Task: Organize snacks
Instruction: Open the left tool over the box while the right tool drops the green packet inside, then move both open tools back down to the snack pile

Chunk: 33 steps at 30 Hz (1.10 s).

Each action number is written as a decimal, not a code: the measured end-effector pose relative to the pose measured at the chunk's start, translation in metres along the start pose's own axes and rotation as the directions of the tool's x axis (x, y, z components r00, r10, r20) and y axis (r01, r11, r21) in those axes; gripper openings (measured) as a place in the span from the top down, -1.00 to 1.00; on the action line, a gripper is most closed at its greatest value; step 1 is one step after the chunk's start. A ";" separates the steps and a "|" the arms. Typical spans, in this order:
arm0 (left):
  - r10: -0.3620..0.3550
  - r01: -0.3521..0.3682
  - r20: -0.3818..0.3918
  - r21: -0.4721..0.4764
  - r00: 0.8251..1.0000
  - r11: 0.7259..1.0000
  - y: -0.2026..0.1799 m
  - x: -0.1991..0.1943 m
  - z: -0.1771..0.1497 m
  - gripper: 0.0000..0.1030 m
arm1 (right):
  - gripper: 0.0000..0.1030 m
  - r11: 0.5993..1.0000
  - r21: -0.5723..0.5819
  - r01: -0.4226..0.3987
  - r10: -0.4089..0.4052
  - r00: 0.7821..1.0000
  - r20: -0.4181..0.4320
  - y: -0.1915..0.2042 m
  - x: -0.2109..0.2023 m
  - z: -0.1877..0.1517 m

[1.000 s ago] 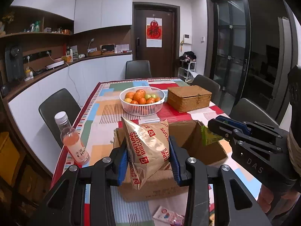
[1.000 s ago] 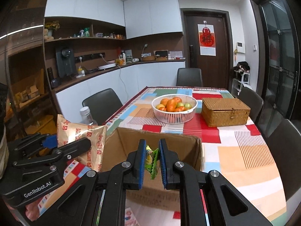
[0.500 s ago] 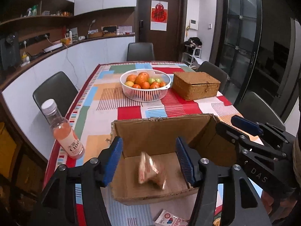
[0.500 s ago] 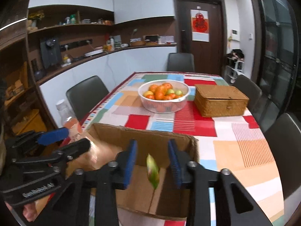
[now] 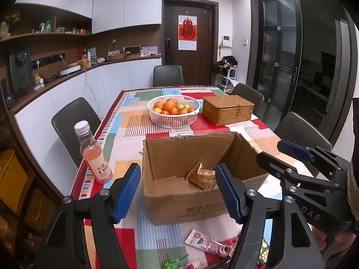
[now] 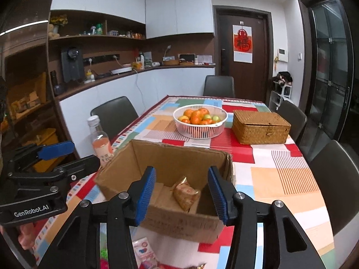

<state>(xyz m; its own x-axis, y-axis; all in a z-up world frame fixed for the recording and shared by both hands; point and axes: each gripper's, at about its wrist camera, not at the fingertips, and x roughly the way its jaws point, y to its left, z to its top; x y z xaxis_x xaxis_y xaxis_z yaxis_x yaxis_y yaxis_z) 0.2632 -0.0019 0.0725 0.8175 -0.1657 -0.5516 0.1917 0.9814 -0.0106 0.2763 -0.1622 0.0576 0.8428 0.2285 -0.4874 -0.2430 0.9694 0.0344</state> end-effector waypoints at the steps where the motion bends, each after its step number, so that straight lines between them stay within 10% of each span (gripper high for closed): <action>1: 0.000 0.000 0.002 0.004 1.000 1.000 -0.001 -0.006 -0.003 -0.34 | -0.04 1.000 -0.003 -0.002 0.002 1.000 0.006 0.002 -0.007 -0.003; 21: 0.033 -0.030 -0.095 0.031 0.995 0.999 -0.008 -0.055 -0.082 -0.43 | -0.16 0.999 -0.033 -0.005 0.002 0.994 -0.107 0.021 -0.052 -0.071; 33: 0.008 -0.008 -0.282 0.001 0.959 1.000 -0.008 -0.034 -0.136 -0.43 | -0.16 1.000 -0.014 -0.012 0.008 0.956 -0.292 0.022 -0.037 -0.121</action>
<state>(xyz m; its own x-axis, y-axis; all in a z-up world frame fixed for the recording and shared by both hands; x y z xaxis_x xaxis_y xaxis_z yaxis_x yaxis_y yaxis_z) 0.1599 0.0095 -0.0223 0.6324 -0.1235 -0.7647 0.1854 0.9827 -0.0054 0.1820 -0.1601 -0.0294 0.6638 0.1997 -0.7207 -0.2600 0.9652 0.0281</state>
